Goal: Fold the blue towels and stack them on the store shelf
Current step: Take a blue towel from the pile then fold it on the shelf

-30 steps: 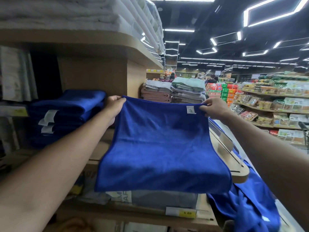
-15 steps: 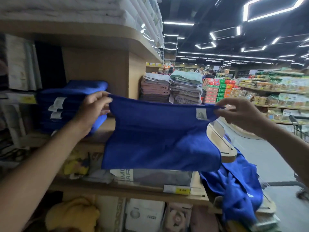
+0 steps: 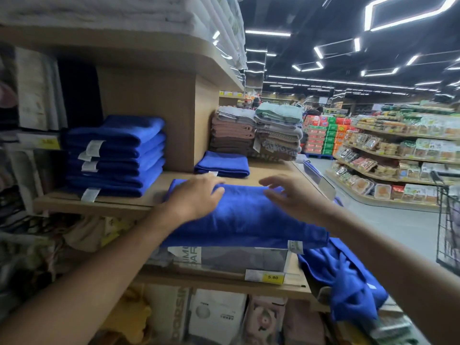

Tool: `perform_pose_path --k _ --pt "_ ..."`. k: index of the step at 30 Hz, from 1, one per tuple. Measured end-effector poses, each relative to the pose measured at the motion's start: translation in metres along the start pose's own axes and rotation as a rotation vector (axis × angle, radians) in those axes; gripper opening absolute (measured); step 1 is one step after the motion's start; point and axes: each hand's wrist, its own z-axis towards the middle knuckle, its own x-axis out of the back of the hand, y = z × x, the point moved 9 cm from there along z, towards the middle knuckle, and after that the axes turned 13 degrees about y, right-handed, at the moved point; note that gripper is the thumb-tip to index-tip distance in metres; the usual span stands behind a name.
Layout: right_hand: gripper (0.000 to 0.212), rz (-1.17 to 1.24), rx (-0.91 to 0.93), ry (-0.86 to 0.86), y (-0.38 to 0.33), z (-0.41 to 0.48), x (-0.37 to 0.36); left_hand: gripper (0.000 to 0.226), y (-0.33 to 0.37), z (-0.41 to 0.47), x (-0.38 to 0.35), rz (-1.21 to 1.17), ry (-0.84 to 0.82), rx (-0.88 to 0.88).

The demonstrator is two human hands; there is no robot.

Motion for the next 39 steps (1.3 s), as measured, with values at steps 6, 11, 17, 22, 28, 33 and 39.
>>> perform_pose_path --k 6,11,17,22,28,33,39 --pt "0.094 -0.383 -0.068 -0.166 0.035 -0.032 -0.032 0.06 -0.019 -0.03 -0.043 0.206 -0.244 0.003" --pt "0.105 -0.383 -0.161 -0.285 0.058 -0.004 -0.044 0.061 -0.036 0.001 -0.066 0.206 -0.439 0.014" --pt "0.08 -0.34 -0.179 -0.255 0.082 0.058 -0.063 0.048 -0.042 0.063 -0.091 0.149 -0.446 -0.029" --pt "0.051 -0.075 0.143 -0.009 0.05 0.039 -0.019 0.044 -0.04 0.053 -0.044 -0.035 -0.196 -0.213" --pt "0.011 -0.096 0.331 -0.005 0.031 0.008 0.006 0.031 -0.047 0.021 -0.005 -0.096 -0.124 -0.299" --pt "0.016 -0.296 0.415 -0.069 0.018 0.005 0.003 0.023 -0.038 0.023 -0.002 0.085 -0.163 -0.349" --pt "0.025 -0.415 0.437 -0.077 0.011 0.015 0.002 0.034 -0.029 0.032 0.001 0.337 -0.186 -0.39"
